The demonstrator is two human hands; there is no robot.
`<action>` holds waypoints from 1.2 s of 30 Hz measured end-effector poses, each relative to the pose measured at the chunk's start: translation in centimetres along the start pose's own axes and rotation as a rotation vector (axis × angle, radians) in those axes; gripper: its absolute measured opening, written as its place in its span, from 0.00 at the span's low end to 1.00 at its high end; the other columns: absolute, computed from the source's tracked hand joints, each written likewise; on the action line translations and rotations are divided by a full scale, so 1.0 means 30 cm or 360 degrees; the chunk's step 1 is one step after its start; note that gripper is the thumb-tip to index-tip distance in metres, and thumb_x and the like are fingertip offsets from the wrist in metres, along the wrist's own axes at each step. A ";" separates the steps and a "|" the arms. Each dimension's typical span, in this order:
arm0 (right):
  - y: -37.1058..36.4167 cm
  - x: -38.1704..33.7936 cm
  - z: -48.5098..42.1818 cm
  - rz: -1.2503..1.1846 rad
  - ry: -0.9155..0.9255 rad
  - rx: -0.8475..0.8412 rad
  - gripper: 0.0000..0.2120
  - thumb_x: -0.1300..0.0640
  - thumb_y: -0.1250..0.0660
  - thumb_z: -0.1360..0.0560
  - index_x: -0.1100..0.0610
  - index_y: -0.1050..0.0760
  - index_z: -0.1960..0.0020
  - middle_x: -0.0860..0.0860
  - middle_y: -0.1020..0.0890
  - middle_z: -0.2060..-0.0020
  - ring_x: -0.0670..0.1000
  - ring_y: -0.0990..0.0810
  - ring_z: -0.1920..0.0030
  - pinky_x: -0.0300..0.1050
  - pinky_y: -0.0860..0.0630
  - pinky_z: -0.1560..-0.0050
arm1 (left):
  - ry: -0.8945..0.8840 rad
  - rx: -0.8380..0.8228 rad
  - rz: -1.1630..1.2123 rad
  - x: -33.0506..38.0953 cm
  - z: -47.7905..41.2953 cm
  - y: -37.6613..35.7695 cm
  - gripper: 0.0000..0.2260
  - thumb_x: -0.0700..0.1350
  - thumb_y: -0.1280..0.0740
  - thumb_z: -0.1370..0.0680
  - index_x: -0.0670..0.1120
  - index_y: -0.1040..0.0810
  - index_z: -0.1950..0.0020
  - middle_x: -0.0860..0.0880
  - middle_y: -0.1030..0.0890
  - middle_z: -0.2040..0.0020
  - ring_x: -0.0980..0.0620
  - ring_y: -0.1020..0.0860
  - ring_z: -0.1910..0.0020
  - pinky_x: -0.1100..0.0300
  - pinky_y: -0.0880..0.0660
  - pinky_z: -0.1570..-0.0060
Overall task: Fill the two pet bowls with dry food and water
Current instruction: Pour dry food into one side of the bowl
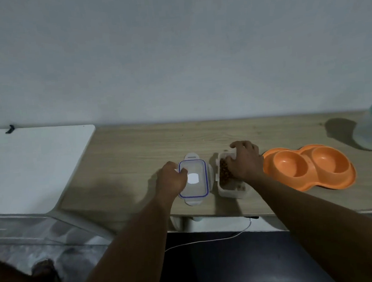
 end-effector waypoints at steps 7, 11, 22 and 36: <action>0.028 0.127 0.010 -0.0499 -0.0406 -0.0150 0.24 0.55 0.36 0.22 0.61 0.33 0.27 0.63 0.21 0.38 0.64 0.22 0.38 0.55 0.25 0.38 | 0.0029 -0.0460 0.0278 0.096 0.086 -0.182 0.13 0.53 0.29 0.25 0.49 0.26 0.65 0.34 0.16 0.55 0.37 0.16 0.56 0.46 0.18 0.51; -0.017 0.150 0.052 -0.0694 -0.0504 -0.0149 0.19 0.63 0.38 0.23 0.62 0.29 0.33 0.62 0.19 0.44 0.63 0.20 0.43 0.59 0.21 0.43 | 0.0068 -0.0564 0.0314 0.090 0.089 -0.264 0.07 0.47 0.26 0.27 0.51 0.23 0.61 0.40 0.16 0.54 0.39 0.16 0.52 0.45 0.18 0.49; 0.168 0.149 0.035 -0.1548 -0.0639 -0.0062 0.21 0.45 0.30 0.27 0.54 0.24 0.39 0.55 0.20 0.41 0.58 0.20 0.44 0.60 0.17 0.52 | -0.0078 -0.0429 0.0542 0.361 0.101 -0.165 0.05 0.34 0.31 0.25 0.42 0.20 0.58 0.42 0.17 0.57 0.43 0.15 0.61 0.49 0.16 0.58; 0.529 0.504 0.079 -0.2072 -0.0765 0.0333 0.18 0.44 0.31 0.23 0.53 0.26 0.38 0.56 0.19 0.45 0.62 0.17 0.48 0.66 0.18 0.50 | -0.0510 -0.0644 0.0348 0.750 0.243 -0.513 0.14 0.53 0.30 0.26 0.46 0.20 0.46 0.48 0.17 0.49 0.45 0.18 0.48 0.54 0.22 0.49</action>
Point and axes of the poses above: each hand's wrist, its own z-axis away from the middle knuckle, its own y-axis out of the back of the hand, x = y × z, the point moved 2 cm from there along -z, towards the middle knuckle
